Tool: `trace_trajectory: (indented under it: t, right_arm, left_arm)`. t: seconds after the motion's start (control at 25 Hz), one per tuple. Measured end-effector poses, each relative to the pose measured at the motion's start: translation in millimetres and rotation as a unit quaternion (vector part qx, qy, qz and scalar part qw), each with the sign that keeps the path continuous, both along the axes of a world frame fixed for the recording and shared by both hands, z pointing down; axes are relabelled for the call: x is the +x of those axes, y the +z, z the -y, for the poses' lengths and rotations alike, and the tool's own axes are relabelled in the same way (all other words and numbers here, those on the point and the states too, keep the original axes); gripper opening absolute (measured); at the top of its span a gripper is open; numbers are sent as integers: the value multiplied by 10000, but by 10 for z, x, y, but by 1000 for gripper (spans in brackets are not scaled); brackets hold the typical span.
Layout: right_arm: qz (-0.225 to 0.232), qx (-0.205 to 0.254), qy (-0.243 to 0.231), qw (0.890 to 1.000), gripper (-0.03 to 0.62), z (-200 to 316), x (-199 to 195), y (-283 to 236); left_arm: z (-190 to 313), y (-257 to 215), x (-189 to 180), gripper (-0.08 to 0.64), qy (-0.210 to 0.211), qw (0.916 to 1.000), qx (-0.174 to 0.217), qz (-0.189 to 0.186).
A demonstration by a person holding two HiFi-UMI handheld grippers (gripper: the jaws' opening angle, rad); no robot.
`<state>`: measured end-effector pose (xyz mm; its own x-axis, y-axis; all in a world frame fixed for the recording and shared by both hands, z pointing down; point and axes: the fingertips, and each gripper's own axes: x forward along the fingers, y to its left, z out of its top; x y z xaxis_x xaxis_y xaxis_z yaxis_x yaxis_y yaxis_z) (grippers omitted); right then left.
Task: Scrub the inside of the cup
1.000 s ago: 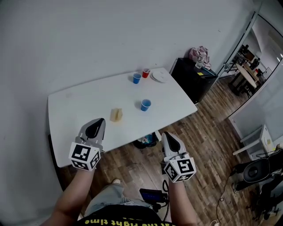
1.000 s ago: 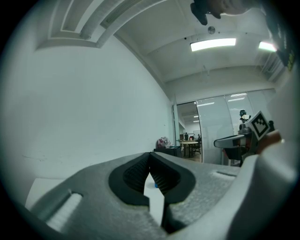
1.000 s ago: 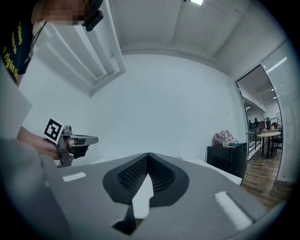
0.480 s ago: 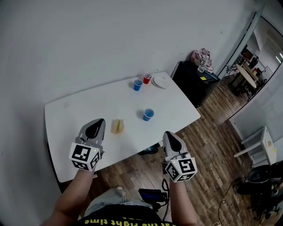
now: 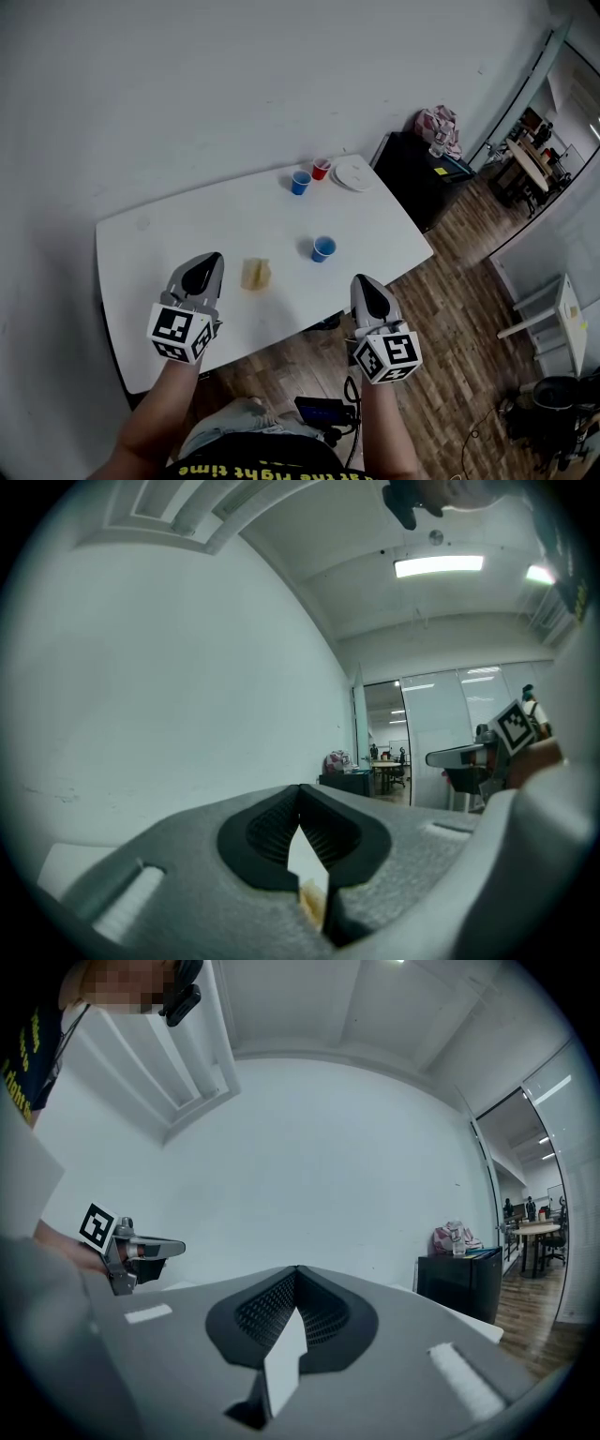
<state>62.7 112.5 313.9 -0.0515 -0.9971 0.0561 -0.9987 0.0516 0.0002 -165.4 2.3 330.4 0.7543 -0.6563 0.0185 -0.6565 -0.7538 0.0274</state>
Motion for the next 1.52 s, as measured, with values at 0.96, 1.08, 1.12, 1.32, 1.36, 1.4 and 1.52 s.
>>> trace_trajectory:
  t: [0.96, 1.08, 1.12, 1.32, 1.36, 1.4, 1.52]
  right_arm:
    - [40, -109, 49, 9999, 6, 201, 219, 192]
    - [12, -102, -12, 9999, 6, 329, 293, 161]
    - [7, -96, -27, 10000, 6, 379, 331, 150]
    - [35, -191, -105, 9998, 6, 643, 528, 235]
    - [55, -215, -130, 9997, 6, 694, 558, 258]
    - [68, -234, -162, 9996, 6, 743, 583, 278]
    - [91, -279, -252, 9993, 6, 893, 671, 325]
  left_arm:
    - [144, 280, 97, 2, -56, 9998, -204, 72]
    - [228, 282, 133, 2, -104, 9997, -219, 87]
    - [261, 281, 153, 3, -118, 9996, -222, 91]
    - [468, 339, 263, 2, -231, 9993, -280, 115]
    - [508, 347, 285, 3, -261, 9992, -279, 123]
    - [544, 352, 305, 3, -292, 9991, -271, 134]
    - [635, 385, 363, 2, -366, 9988, -273, 187]
